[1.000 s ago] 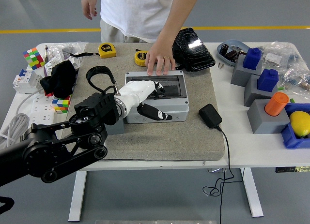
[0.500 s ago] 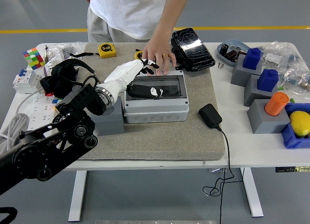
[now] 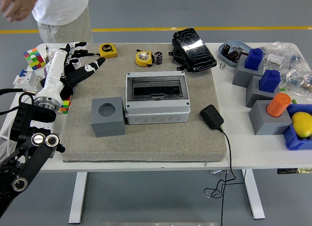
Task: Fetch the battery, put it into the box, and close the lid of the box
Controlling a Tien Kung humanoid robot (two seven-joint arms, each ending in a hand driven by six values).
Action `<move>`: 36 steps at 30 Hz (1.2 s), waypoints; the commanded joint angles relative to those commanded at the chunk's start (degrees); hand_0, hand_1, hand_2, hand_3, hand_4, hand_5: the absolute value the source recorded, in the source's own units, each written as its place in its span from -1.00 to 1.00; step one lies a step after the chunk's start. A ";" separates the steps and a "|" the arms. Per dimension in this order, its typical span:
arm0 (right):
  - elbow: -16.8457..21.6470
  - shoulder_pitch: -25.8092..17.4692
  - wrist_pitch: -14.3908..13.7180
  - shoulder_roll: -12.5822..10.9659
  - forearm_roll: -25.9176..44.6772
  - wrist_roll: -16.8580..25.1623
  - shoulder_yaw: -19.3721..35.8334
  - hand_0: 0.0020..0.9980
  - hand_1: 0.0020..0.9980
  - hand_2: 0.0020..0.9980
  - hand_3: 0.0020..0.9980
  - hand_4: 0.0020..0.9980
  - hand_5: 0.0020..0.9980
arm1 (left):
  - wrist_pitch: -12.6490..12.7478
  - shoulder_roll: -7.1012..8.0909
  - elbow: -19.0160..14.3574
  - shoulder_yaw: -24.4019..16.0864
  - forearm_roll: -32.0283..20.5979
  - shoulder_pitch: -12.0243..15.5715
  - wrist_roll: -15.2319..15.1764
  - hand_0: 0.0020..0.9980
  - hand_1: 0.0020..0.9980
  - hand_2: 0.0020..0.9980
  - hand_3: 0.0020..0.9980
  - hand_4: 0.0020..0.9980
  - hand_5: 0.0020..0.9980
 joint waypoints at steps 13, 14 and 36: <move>0.01 0.39 -0.12 -0.03 -0.03 -0.01 0.10 0.25 0.29 0.33 0.15 0.98 0.09 | -0.52 1.61 -0.50 -4.69 -3.18 5.07 -0.98 0.45 0.49 0.42 0.51 0.94 -0.03; 0.02 0.42 -0.13 -0.05 -0.04 -0.01 0.09 0.25 0.29 0.33 0.15 0.98 0.09 | -0.49 1.54 -0.44 -4.79 -3.41 5.05 -1.18 0.45 0.49 0.42 0.51 0.94 -0.03; -0.01 0.08 -0.11 0.00 -0.04 0.02 0.24 0.25 0.29 0.33 0.15 0.97 0.10 | 0.24 0.19 0.03 -2.21 -6.26 4.53 -3.34 0.45 0.47 0.39 0.49 0.90 -0.12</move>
